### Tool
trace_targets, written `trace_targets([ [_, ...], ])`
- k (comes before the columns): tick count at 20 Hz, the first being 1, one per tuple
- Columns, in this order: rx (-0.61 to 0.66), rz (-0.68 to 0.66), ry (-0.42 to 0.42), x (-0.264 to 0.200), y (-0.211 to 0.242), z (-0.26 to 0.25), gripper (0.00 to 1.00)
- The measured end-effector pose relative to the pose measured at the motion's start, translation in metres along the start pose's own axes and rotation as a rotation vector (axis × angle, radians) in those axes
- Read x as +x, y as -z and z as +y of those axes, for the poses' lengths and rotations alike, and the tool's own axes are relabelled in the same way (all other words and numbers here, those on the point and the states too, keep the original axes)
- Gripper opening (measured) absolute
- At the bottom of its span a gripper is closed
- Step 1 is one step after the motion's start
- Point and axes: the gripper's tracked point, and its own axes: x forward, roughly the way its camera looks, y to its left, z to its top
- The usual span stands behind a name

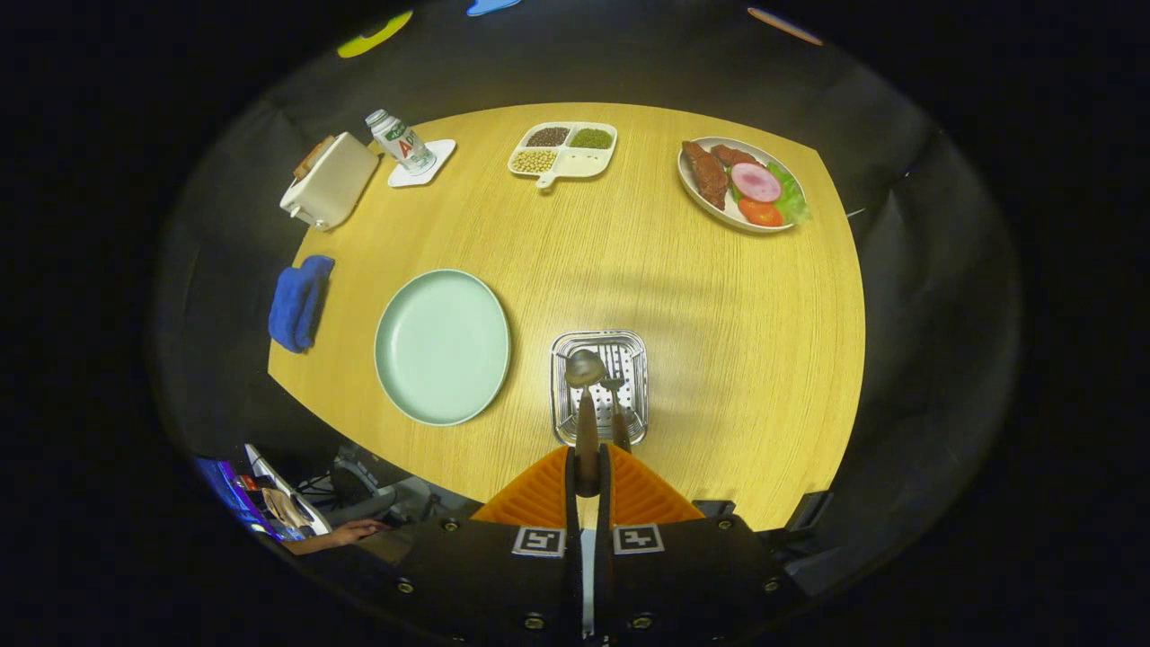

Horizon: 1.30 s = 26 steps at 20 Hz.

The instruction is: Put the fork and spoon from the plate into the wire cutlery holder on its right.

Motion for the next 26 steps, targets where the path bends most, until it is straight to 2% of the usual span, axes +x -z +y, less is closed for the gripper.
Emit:
trace_targets([
  [3, -0.022, -0.040, 0.008, 0.000, -0.005, 0.006, 0.08],
  [7, 0.025, -0.088, 0.009, -0.009, -0.001, 0.007, 0.16],
  [8, 0.039, -0.114, 0.013, -0.014, 0.000, 0.007, 0.29],
  [9, 0.053, -0.147, 0.015, -0.020, -0.002, 0.008, 0.31],
  [17, 0.146, -0.482, -0.030, -0.062, -0.010, 0.060, 0.31],
  [23, 0.109, -0.834, 0.010, -0.091, -0.018, 0.109, 0.31],
  [26, 0.043, -0.978, 0.043, -0.111, -0.017, 0.132, 0.31],
])
